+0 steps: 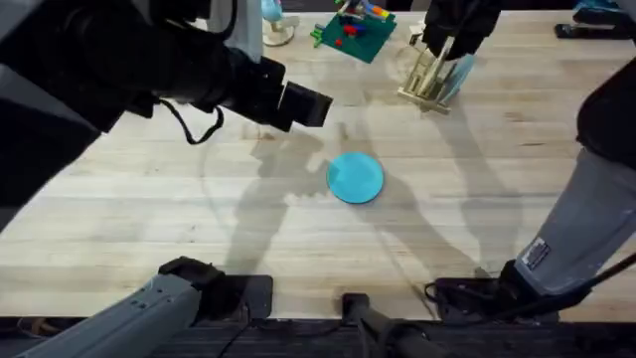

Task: Pick up the plates from the table one by one and place each into a slot on the dish rack.

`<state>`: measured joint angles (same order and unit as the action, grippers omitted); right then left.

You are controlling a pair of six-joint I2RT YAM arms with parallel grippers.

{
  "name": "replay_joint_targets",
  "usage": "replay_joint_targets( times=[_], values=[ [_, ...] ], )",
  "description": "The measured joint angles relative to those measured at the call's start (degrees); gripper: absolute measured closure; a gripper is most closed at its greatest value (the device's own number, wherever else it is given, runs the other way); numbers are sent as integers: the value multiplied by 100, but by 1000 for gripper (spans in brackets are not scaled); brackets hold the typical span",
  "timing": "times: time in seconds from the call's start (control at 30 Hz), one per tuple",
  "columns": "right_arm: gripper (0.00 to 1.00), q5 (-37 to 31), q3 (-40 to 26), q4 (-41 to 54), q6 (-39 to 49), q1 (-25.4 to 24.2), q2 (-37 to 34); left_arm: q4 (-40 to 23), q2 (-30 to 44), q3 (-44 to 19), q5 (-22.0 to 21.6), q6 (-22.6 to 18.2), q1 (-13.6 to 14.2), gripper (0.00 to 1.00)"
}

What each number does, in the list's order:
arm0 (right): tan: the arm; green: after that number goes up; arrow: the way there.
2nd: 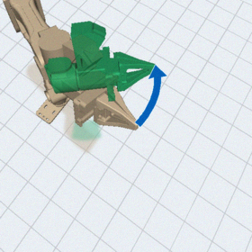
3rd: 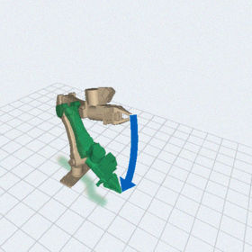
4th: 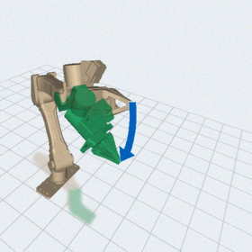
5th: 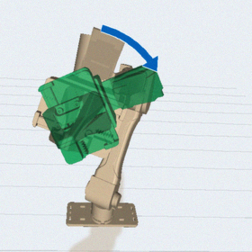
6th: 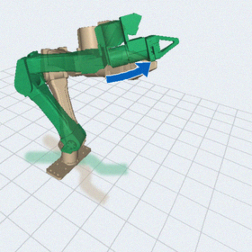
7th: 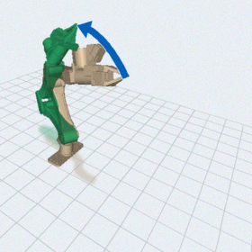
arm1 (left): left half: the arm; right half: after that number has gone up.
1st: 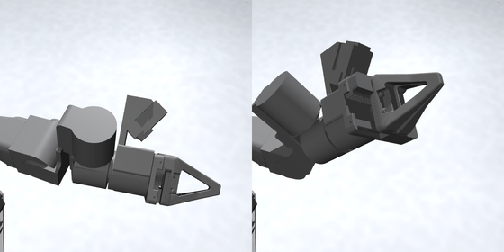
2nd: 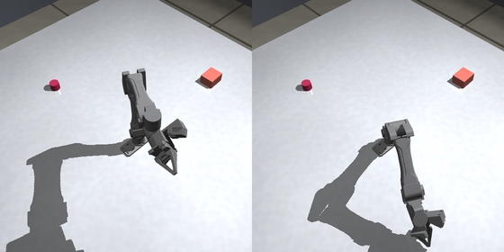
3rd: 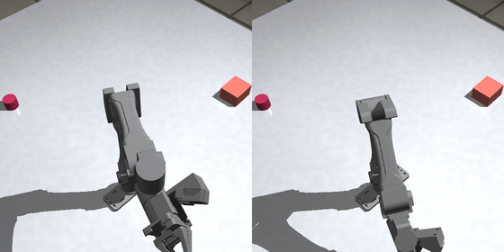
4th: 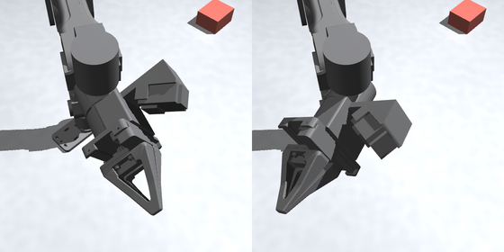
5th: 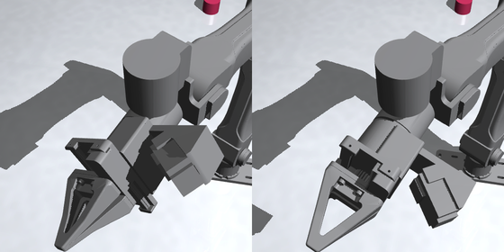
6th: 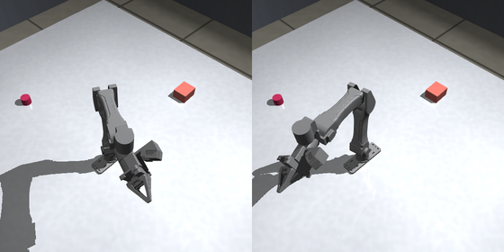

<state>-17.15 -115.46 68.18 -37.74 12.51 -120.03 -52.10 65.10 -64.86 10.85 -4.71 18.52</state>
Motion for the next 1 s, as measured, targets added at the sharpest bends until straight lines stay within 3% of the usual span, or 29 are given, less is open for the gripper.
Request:
replay_joint_targets(
  times=[0.4,0.53,0.63,0.67,0.77,1.0],
  values=[
    [743,0,-42,249,4,0,37,0,-2,0,0,2,0,6],
    [522,2,-97,309,49,0,369,0,-2,0,0,0,0,7],
    [156,2,-184,383,198,3,832,0,-2,0,0,0,0,7],
    [90,2,-211,412,272,10,990,0,-1,0,0,1,0,7],
    [12,4,-285,578,521,45,1456,0,-2,0,0,0,0,7],
    [7,459,-326,1186,1356,286,2030,0,-1,0,1,1,0,7]
  ],
)
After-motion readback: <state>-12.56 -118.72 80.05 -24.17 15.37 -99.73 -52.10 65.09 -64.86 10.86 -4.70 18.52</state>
